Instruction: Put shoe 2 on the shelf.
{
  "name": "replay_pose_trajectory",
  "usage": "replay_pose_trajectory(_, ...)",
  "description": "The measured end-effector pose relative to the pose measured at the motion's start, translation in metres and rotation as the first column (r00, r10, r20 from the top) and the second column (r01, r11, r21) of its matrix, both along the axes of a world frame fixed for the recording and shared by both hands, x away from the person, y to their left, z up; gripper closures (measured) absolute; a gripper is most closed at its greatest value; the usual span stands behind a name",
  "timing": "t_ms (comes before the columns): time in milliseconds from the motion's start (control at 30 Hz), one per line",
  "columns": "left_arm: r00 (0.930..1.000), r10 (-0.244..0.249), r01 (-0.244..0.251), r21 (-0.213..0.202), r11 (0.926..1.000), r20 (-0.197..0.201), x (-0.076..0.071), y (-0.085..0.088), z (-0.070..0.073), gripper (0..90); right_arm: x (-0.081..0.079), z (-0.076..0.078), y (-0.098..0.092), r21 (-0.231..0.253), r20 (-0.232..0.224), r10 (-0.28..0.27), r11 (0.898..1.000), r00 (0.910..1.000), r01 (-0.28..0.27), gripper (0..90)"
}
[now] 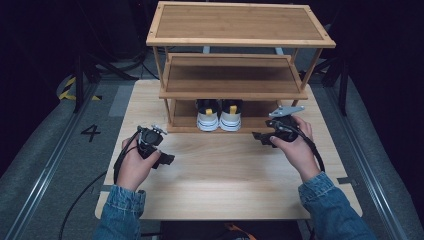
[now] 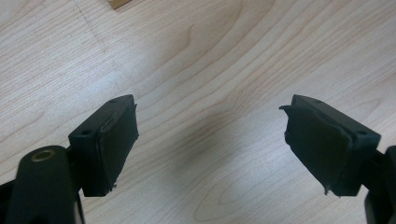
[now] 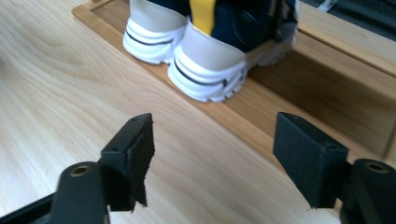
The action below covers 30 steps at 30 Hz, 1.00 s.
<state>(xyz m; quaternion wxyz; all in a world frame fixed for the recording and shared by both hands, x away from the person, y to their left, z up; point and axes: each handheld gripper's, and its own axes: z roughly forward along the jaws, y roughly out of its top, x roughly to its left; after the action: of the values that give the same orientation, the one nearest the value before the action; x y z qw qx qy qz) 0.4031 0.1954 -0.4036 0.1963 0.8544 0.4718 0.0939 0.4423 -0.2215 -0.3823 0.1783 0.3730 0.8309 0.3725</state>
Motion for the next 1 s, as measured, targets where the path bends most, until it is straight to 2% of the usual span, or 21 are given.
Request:
replay_pose_trajectory(133,0.9999,-0.013,0.013,-0.002,0.9999,0.007,-0.002,0.005,0.000,19.0,-0.005,0.000,-0.022,-0.021,-0.013,-0.013,1.000,0.9998,0.013,24.5)
replay_pose_trajectory(300,0.9994,-0.031,0.031,-0.009,0.9995,0.014,-0.002,0.012,0.000,19.3,-0.012,-0.003,-0.050,-0.059,-0.039,0.021,0.998,0.9990,-0.024,23.3)
replay_pose_trajectory(333,0.9992,-0.037,0.037,-0.010,0.9993,0.015,-0.001,0.014,-0.001,19.3,-0.015,-0.004,-0.059,-0.063,-0.032,0.025,0.998,0.9992,-0.027,23.4)
replay_pose_trajectory(467,0.9994,-0.031,0.031,-0.008,0.9995,0.011,0.002,0.016,-0.002,19.6,-0.015,-0.007,-0.087,-0.049,-0.022,-0.003,0.999,0.9997,0.002,21.4)
replay_pose_trajectory(500,0.9995,-0.029,0.029,-0.010,0.9995,0.008,0.003,0.017,-0.003,19.6,-0.016,-0.008,-0.093,-0.040,-0.025,-0.012,0.999,0.9996,0.012,21.3)
replay_pose_trajectory(533,0.9997,-0.024,0.024,-0.012,0.9996,0.008,0.004,0.018,-0.004,19.6,-0.016,-0.011,-0.102,-0.033,-0.046,-0.034,0.999,0.9984,0.033,20.2)
replay_pose_trajectory(600,0.9999,-0.013,0.013,-0.012,0.9998,0.011,0.006,0.019,-0.004,19.6,-0.017,-0.017,-0.112,-0.051,-0.057,-0.054,0.997,0.9969,0.052,19.7)
replay_pose_trajectory(667,0.9999,-0.002,0.002,-0.017,0.9998,0.012,0.008,0.022,-0.005,19.6,-0.018,-0.021,-0.121,-0.043,-0.050,-0.075,0.996,0.9959,0.073,19.6)
replay_pose_trajectory(833,0.9995,-0.004,0.005,-0.033,0.9995,0.030,0.013,0.027,-0.011,19.3,-0.016,-0.035,-0.144,0.033,-0.063,-0.120,0.992,0.9908,0.122,18.1)
replay_pose_trajectory(933,0.9996,-0.009,0.011,-0.049,0.9988,0.027,0.015,0.027,-0.015,18.4,-0.013,-0.046,-0.153,-0.011,-0.038,-0.139,0.990,0.9896,0.139,18.1)
replay_pose_trajectory(1000,0.9995,-0.006,0.007,-0.043,0.9991,0.030,0.018,0.028,-0.018,18.3,-0.012,-0.053,-0.158,-0.017,-0.037,-0.159,0.987,0.9865,0.159,18.1)
